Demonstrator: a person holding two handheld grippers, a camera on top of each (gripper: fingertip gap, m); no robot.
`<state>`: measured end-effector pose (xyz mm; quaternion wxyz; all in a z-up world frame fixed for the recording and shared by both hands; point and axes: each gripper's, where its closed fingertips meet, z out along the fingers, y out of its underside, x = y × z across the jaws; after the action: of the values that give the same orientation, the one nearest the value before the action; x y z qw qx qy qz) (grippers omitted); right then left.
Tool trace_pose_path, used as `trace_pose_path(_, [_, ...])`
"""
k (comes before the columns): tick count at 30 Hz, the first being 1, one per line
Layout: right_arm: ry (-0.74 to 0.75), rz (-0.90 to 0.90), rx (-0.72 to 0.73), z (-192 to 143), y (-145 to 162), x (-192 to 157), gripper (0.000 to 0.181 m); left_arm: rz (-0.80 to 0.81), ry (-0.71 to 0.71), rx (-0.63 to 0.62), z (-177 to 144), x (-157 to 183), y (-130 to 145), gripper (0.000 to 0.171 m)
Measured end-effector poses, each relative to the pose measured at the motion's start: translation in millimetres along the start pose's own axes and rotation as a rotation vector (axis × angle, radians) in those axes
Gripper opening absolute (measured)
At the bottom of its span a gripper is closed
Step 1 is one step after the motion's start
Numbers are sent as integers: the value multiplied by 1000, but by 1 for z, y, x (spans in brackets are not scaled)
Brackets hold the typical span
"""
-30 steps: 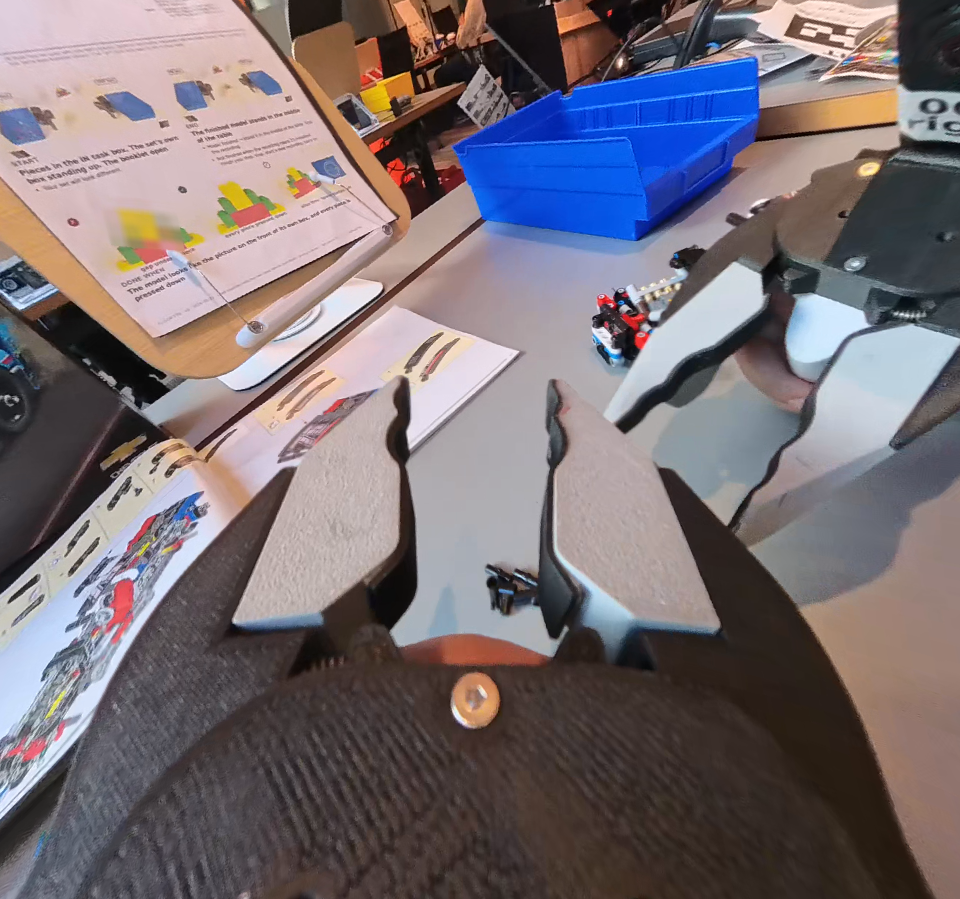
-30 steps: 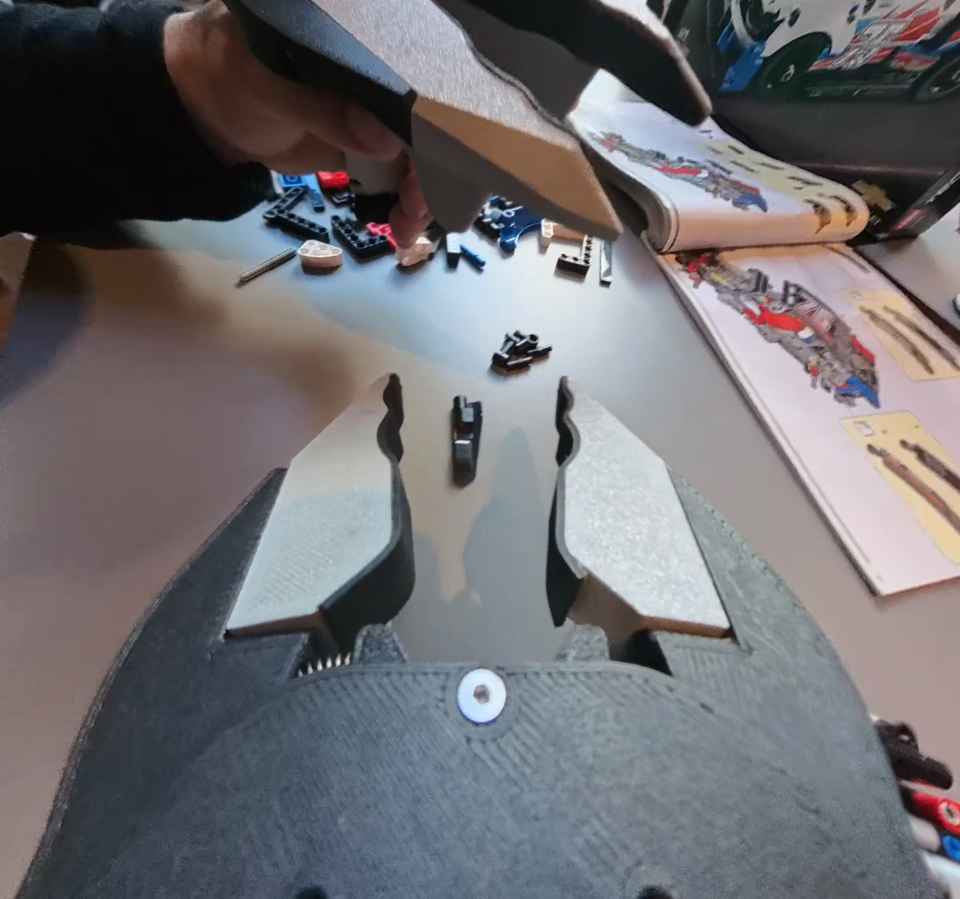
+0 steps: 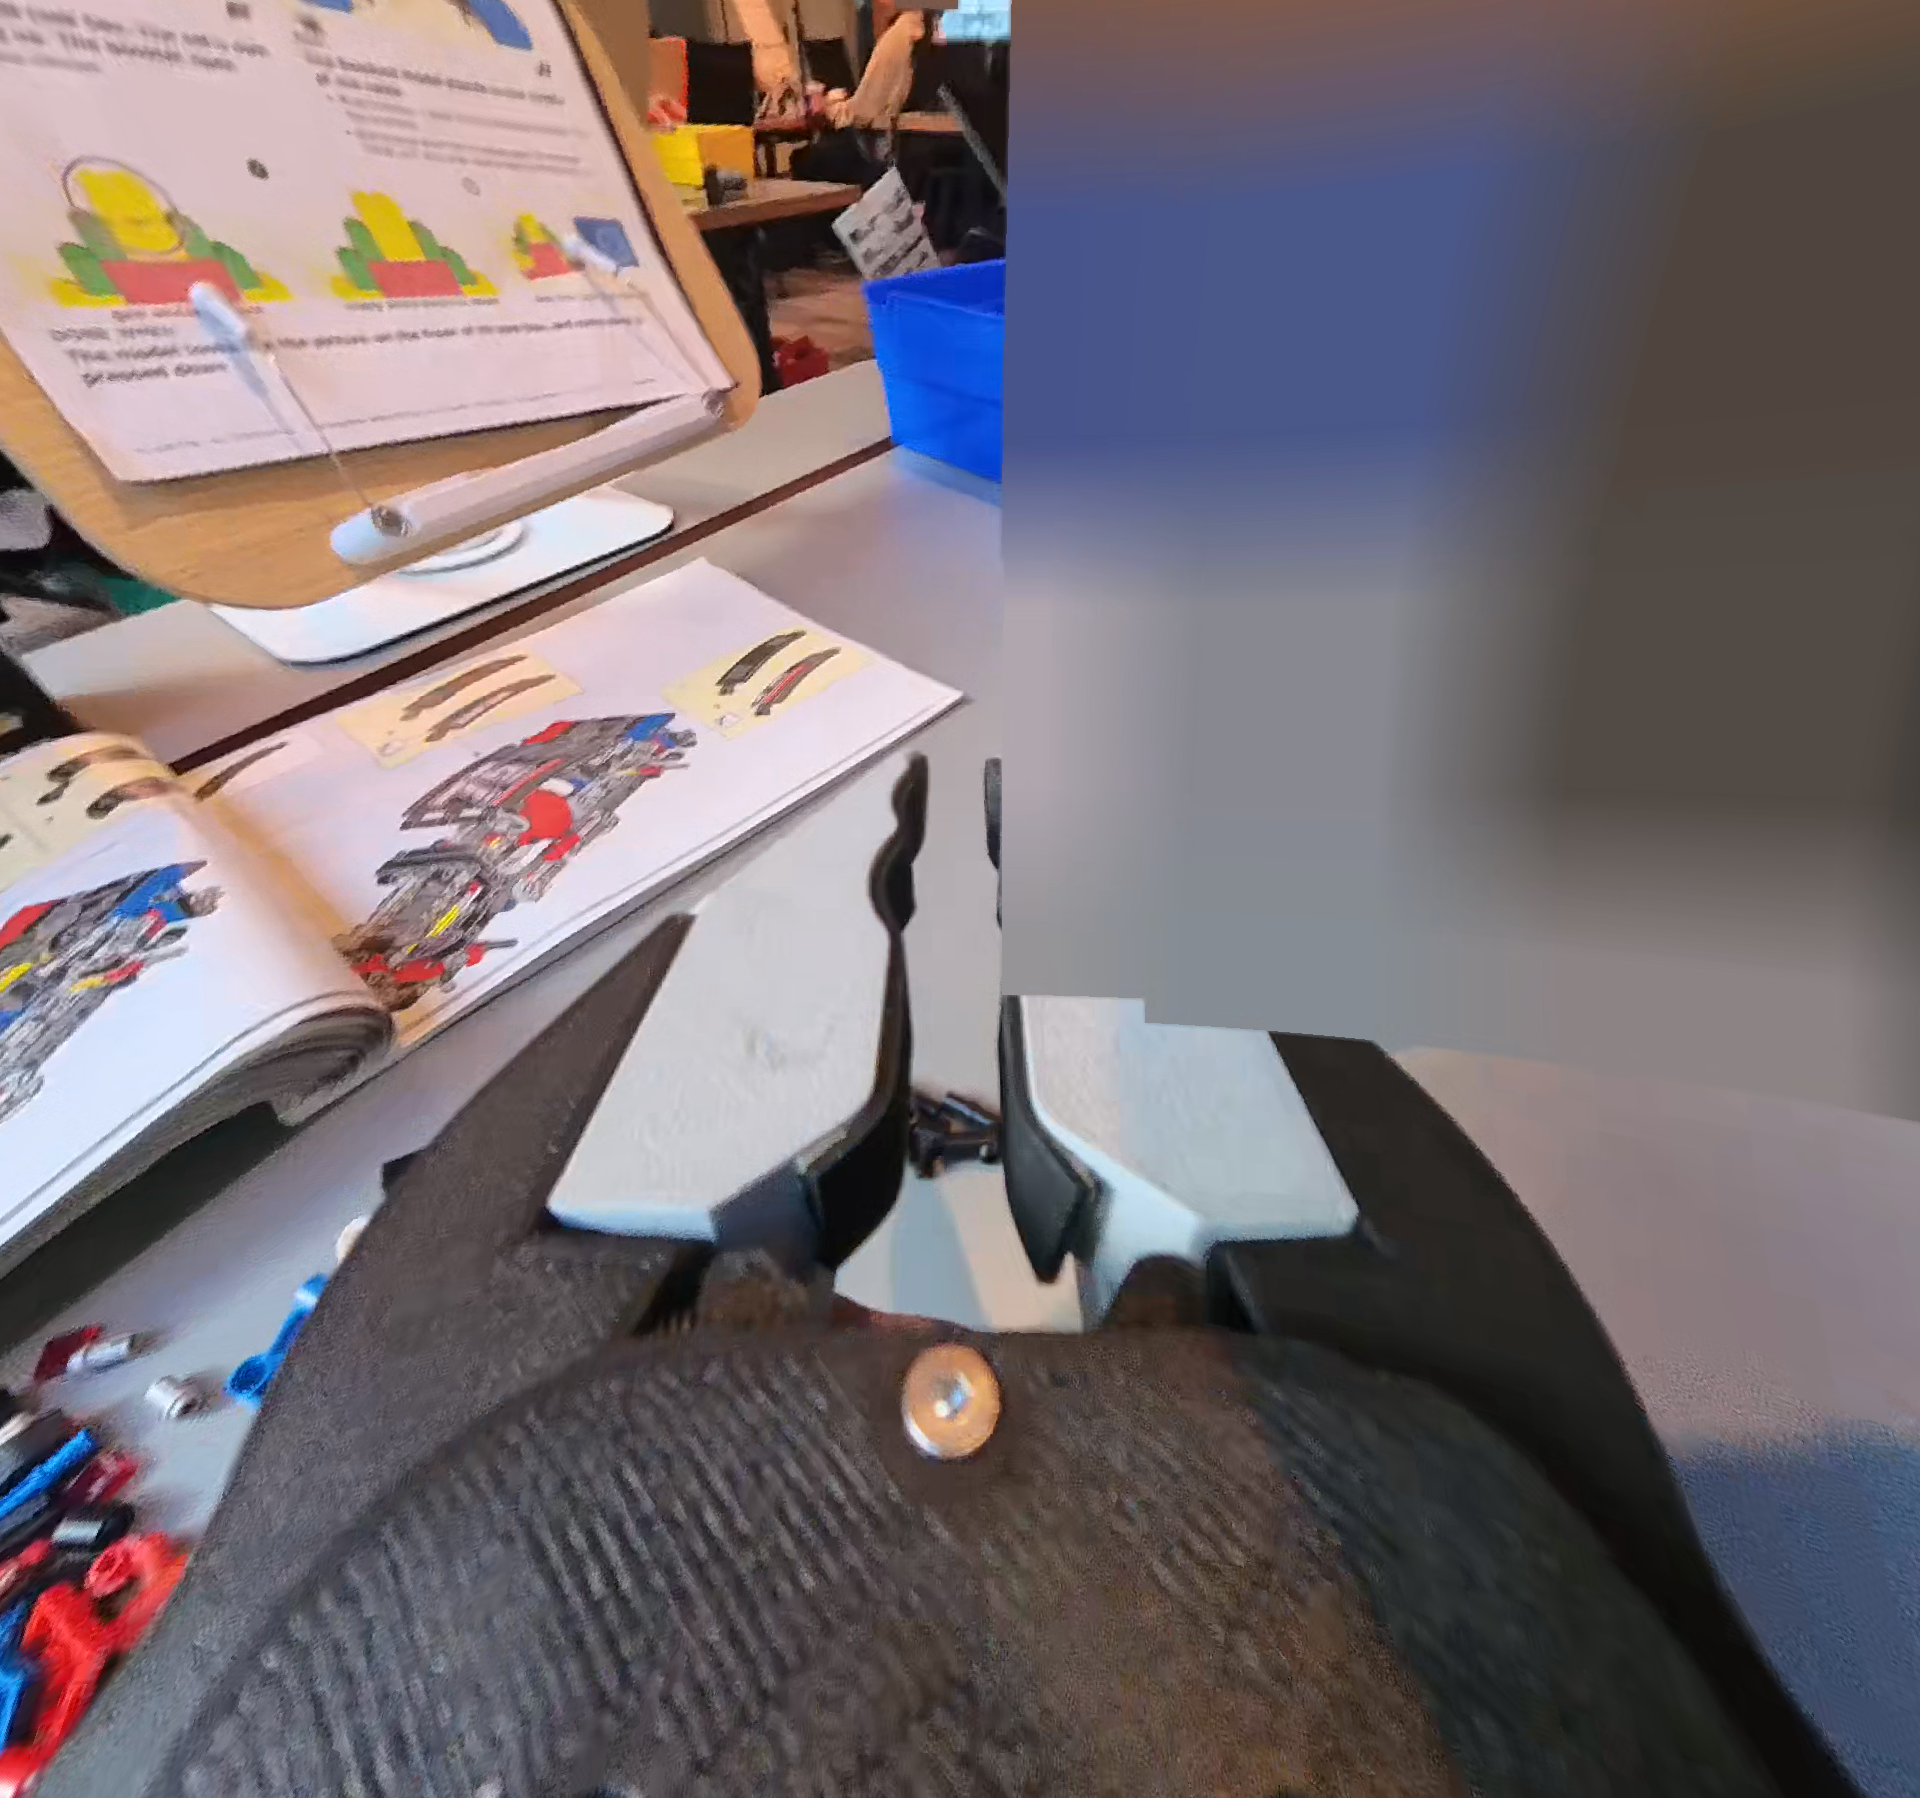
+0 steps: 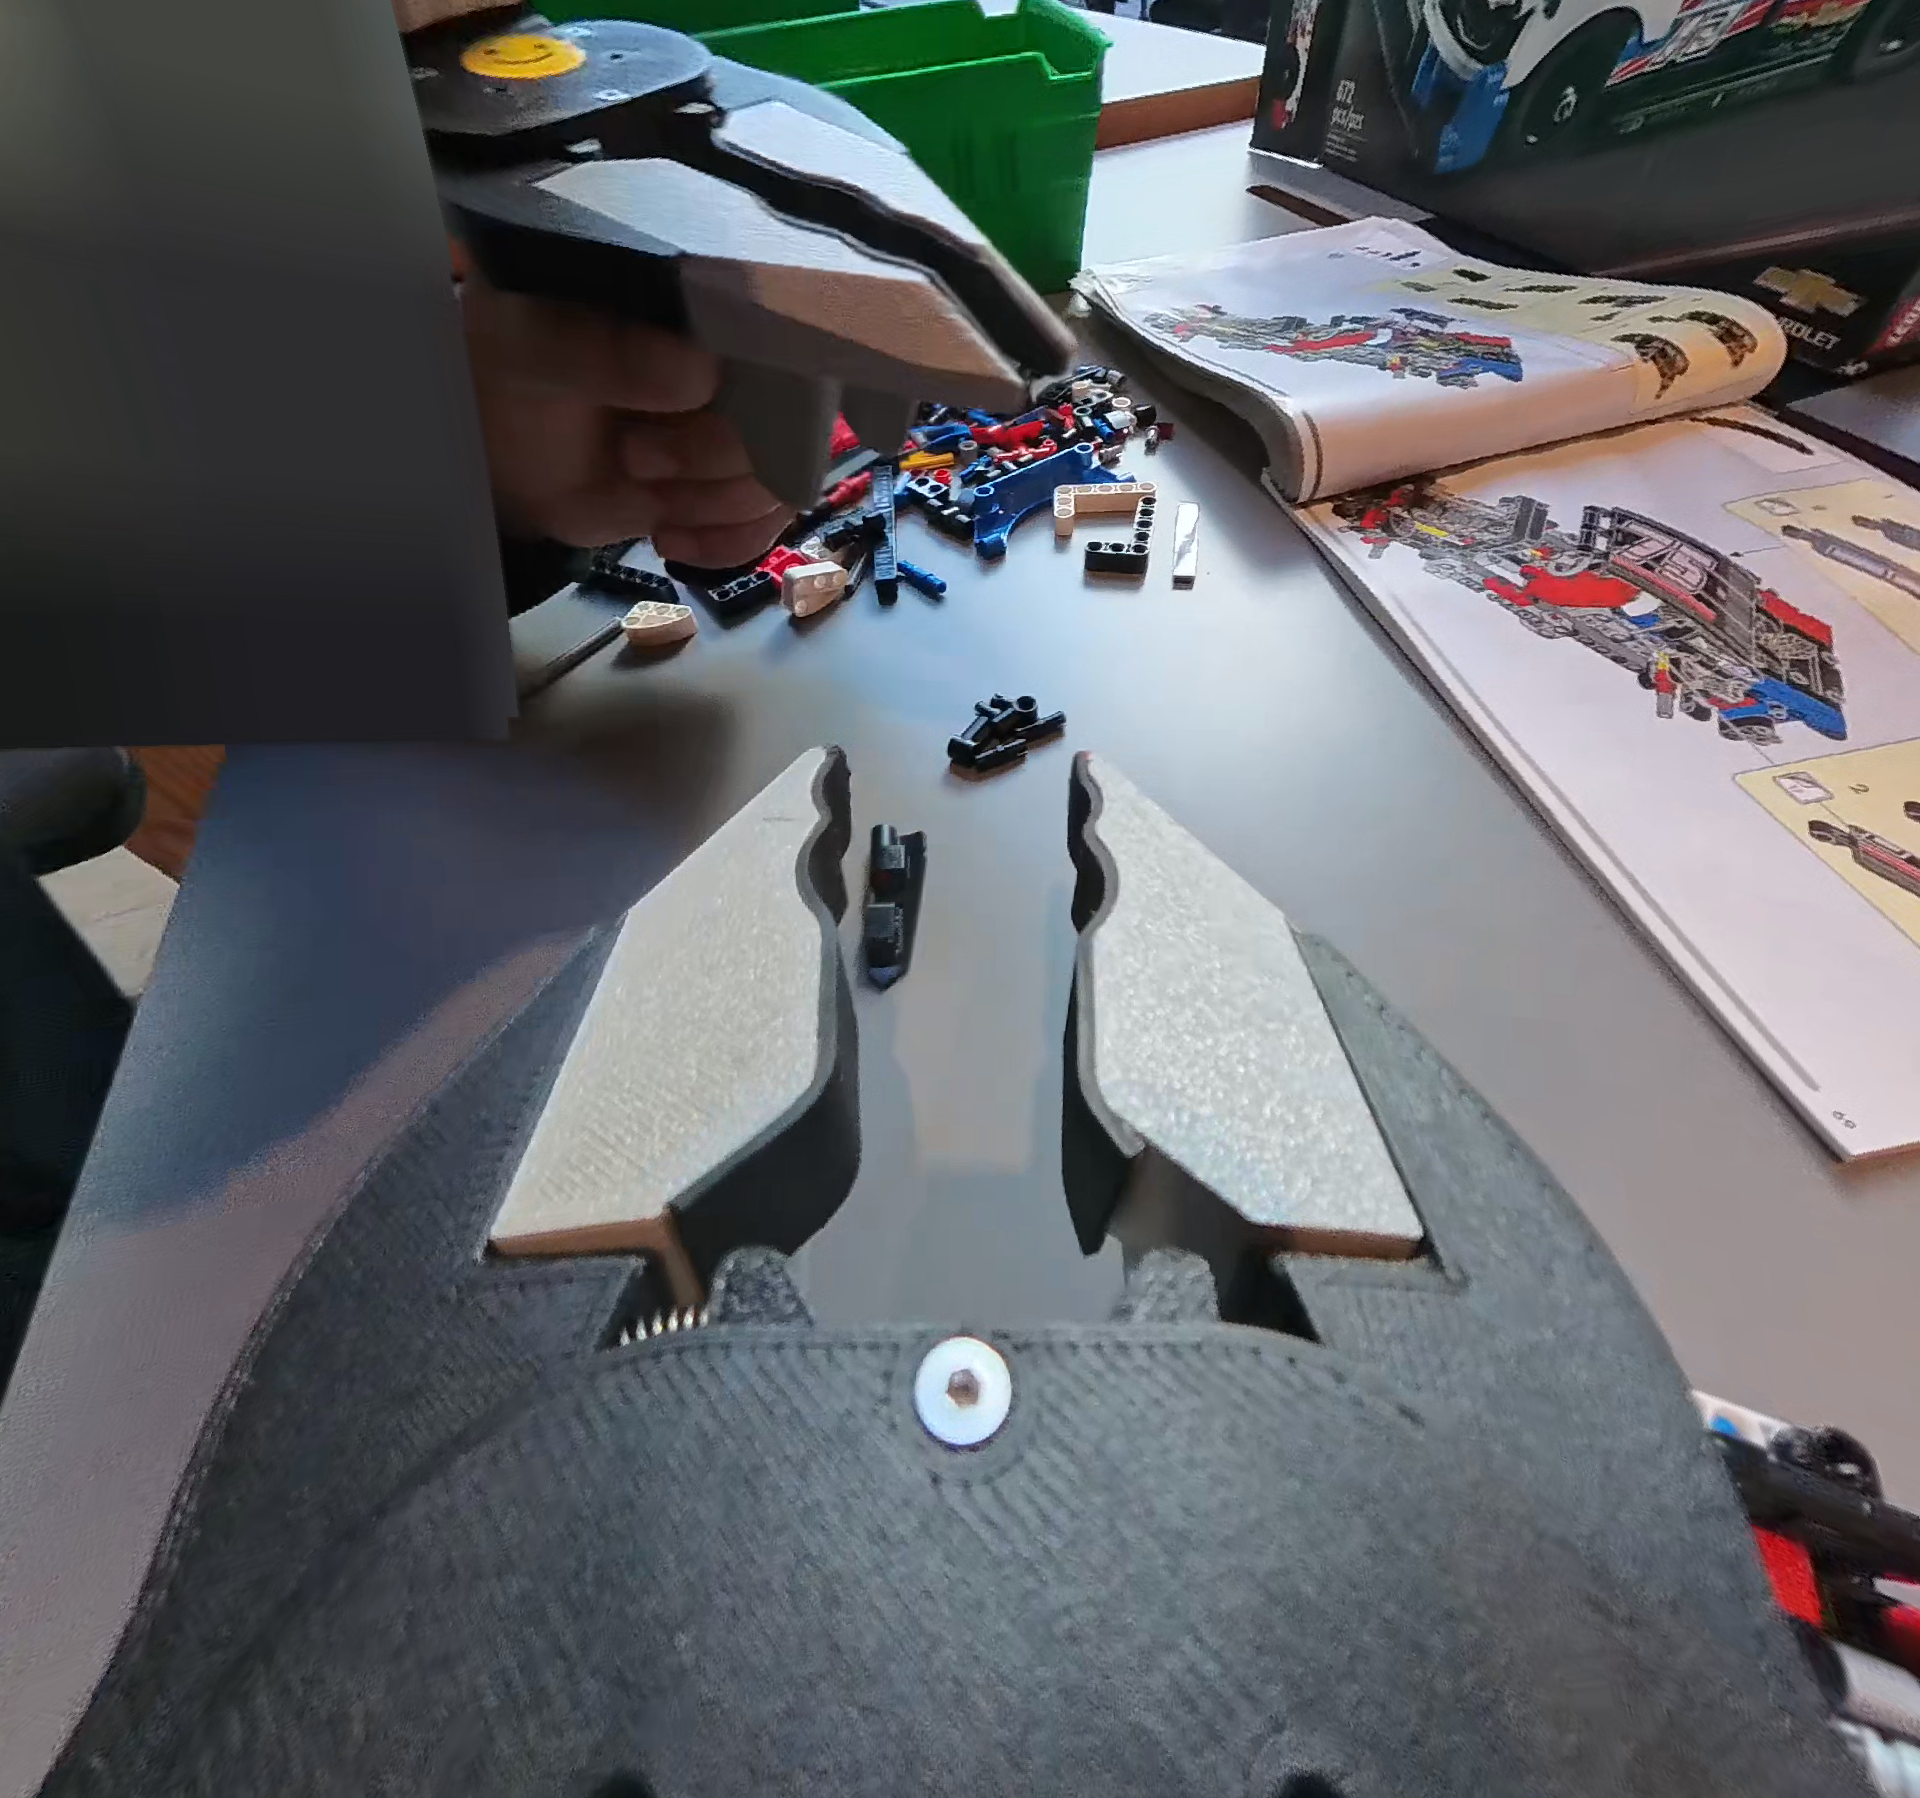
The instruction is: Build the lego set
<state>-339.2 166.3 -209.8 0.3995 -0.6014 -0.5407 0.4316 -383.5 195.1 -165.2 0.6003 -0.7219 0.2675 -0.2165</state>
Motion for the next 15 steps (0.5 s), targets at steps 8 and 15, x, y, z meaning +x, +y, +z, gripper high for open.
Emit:
trace_pose_path(8, [-14, -59, -62, 6, 8, -10, 27, 85, -45, -48, 3, -3, 9, 10])
trace_pose_path(15, [-23, -71, -51, 4, 8, -12, 22, 108, -87, -63, 4, -10, 15, 10])
